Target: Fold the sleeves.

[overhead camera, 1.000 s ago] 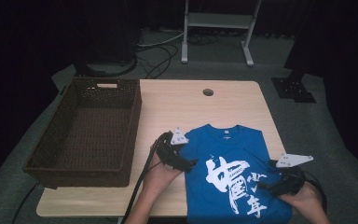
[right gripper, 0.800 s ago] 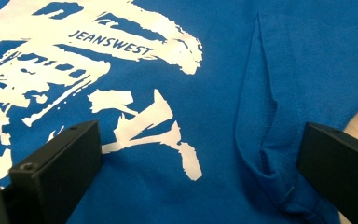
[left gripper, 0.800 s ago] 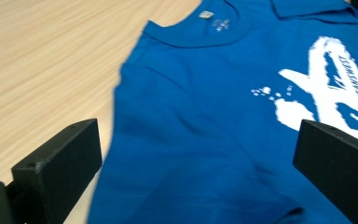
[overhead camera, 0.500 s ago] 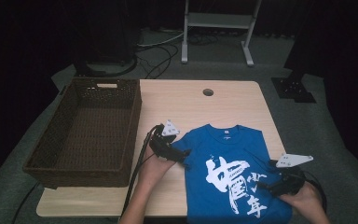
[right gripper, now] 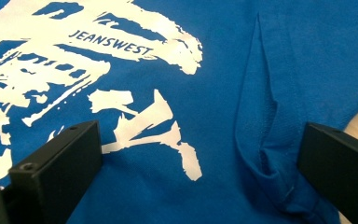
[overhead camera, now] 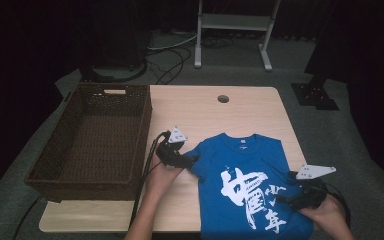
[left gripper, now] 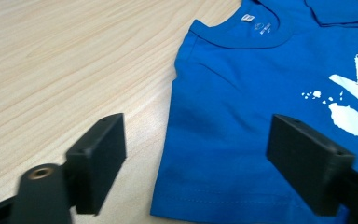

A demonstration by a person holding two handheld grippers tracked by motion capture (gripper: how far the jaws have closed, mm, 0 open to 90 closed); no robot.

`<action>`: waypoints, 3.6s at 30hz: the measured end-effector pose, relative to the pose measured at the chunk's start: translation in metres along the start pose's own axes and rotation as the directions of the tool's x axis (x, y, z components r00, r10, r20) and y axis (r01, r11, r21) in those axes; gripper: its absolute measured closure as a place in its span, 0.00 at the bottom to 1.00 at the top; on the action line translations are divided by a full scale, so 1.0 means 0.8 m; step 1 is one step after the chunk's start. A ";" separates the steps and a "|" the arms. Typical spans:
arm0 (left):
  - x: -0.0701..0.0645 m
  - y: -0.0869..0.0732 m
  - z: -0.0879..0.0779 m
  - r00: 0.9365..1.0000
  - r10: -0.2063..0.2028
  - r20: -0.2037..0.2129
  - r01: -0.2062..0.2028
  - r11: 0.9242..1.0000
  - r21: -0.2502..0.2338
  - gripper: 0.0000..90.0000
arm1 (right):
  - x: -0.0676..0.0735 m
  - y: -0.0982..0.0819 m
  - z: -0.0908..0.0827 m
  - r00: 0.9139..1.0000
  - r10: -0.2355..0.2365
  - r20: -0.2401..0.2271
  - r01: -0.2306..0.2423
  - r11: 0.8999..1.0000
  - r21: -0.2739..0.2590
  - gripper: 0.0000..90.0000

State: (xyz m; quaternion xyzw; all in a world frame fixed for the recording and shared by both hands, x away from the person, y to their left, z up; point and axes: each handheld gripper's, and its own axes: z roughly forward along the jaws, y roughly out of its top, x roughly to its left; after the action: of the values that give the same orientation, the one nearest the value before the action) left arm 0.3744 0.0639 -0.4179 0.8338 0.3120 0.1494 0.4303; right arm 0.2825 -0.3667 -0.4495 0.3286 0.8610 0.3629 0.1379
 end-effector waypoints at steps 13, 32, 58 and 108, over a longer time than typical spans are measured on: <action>0.015 -0.011 0.000 0.998 -0.058 -0.010 0.058 0.998 -0.002 0.50 | 0.000 0.000 0.000 1.000 -0.001 0.000 0.001 1.000 0.000 0.00; 0.020 -0.026 0.003 0.985 -0.164 -0.050 0.167 0.984 0.055 0.75 | 0.000 0.000 0.000 1.000 -0.002 -0.001 0.002 1.000 0.000 0.00; 0.011 -0.010 0.001 0.986 -0.166 0.007 0.166 0.986 0.028 0.97 | 0.000 0.000 0.000 1.000 -0.001 -0.001 0.001 1.000 0.000 0.00; -0.054 0.055 0.075 0.966 -0.081 0.246 0.087 0.996 -0.016 0.95 | -0.001 0.000 0.000 1.000 -0.003 -0.003 0.003 1.000 0.001 0.00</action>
State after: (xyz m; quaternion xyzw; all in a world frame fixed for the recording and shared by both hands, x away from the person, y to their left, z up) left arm 0.3897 -0.0212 -0.4166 0.8262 0.2894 0.0310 0.4824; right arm 0.2829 -0.3668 -0.4496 0.3266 0.8619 0.3629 0.1370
